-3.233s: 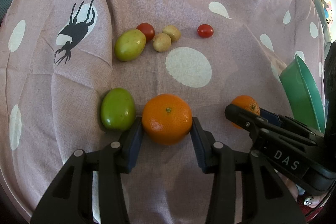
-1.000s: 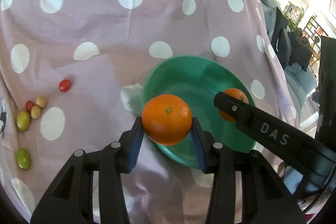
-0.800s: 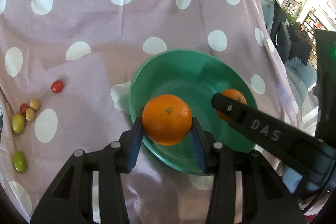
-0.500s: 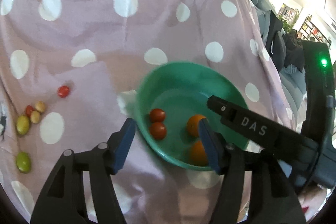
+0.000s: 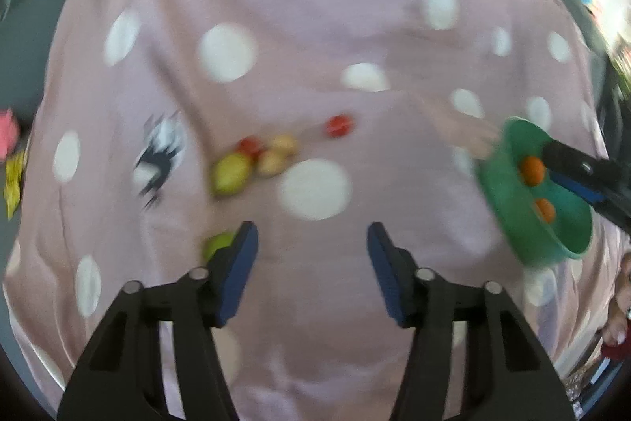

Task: Organize fruits
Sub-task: 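Grasp the green tomato with the left tool while the right tool moves back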

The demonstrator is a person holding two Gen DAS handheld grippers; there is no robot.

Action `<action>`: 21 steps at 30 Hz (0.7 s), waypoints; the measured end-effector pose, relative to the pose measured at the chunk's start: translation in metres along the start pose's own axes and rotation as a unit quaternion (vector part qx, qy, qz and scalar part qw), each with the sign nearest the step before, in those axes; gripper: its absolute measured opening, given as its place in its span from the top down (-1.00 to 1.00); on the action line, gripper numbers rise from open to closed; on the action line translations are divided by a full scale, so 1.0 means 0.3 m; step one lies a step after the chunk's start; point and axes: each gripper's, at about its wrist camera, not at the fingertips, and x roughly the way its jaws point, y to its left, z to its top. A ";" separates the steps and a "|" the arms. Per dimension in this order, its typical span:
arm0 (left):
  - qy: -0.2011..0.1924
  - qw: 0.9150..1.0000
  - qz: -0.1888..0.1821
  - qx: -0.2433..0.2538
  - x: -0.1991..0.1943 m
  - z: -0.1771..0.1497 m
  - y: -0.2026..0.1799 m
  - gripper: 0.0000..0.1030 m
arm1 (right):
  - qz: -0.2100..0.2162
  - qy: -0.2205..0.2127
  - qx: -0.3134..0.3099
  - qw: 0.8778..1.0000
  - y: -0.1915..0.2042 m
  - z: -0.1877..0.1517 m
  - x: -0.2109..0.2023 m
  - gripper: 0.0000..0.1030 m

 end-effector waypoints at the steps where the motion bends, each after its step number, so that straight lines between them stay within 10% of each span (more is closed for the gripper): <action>1: 0.006 1.000 -0.001 -0.015 0.009 -0.003 0.040 0.17 | 0.008 0.007 -0.010 1.000 0.030 -0.009 0.020 0.03; 8: 0.034 0.997 -0.004 -0.073 0.078 -0.017 0.210 0.55 | 0.026 0.056 -0.052 0.997 0.152 -0.071 0.141 0.03; 21: 0.076 0.994 -0.021 -0.074 0.131 -0.010 0.235 0.58 | 0.007 0.081 -0.081 0.993 0.208 -0.119 0.195 0.03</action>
